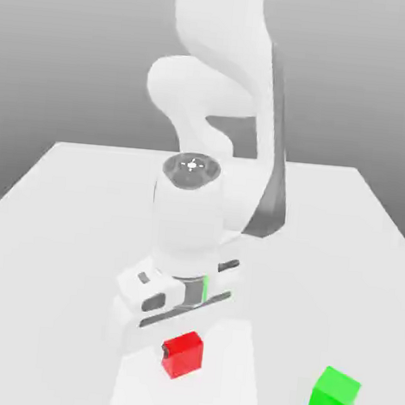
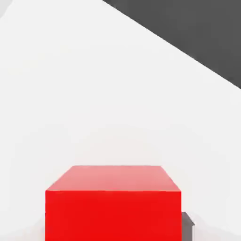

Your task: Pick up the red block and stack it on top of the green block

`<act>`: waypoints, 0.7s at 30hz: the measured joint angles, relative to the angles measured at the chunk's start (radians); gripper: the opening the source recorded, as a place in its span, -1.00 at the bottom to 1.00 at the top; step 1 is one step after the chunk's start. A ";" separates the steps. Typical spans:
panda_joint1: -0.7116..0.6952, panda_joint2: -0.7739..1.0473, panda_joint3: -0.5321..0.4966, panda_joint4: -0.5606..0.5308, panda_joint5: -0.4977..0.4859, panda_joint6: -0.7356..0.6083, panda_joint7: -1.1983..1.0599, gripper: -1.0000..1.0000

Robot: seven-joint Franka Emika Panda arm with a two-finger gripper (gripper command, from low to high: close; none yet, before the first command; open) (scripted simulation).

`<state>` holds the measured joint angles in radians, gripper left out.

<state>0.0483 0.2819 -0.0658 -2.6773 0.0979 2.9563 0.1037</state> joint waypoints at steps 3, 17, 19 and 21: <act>0.012 -0.065 -0.017 -0.010 -0.024 -0.055 0.018 -1.00; 0.280 -0.101 0.143 0.254 -0.125 -0.353 0.298 -1.00; 0.294 -0.036 0.143 0.267 -0.138 -0.302 0.315 -1.00; 0.303 0.026 0.137 0.273 -0.149 -0.246 0.325 1.00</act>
<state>0.3514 0.3080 0.0711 -2.4043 -0.0510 2.7100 0.4287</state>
